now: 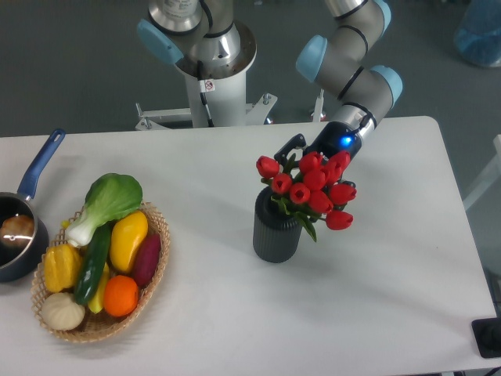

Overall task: Insert the flowers into the vase
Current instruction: 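Push the tulips deeper into the vase and settle the bunch, then open the gripper and lift it up off the tulip heads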

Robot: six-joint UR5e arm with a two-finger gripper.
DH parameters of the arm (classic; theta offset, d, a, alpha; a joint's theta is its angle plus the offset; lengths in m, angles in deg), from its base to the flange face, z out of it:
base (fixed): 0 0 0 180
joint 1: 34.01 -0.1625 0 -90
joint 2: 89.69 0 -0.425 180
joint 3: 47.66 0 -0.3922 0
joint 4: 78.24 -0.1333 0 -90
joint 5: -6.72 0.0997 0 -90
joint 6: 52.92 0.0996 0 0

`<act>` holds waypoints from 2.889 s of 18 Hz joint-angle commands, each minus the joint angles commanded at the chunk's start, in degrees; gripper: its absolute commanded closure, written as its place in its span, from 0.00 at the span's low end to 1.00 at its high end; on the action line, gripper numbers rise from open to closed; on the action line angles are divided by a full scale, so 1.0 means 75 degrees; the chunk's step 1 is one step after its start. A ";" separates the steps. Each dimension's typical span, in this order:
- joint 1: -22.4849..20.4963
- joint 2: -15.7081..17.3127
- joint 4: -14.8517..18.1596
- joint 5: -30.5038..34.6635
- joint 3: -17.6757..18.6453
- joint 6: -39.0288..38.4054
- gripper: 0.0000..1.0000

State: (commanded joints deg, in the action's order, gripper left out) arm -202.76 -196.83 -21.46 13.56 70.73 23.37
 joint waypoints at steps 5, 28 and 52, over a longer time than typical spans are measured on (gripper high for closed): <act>0.0140 0.0070 0.0000 0.0364 -0.0012 0.0000 0.00; 0.0176 0.1160 0.0082 0.0552 0.0504 -0.0223 0.00; -0.0526 0.1382 0.0094 0.0540 0.0889 -0.0199 0.00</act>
State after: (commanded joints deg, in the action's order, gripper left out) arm -206.70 -186.46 -20.76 17.61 77.40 21.88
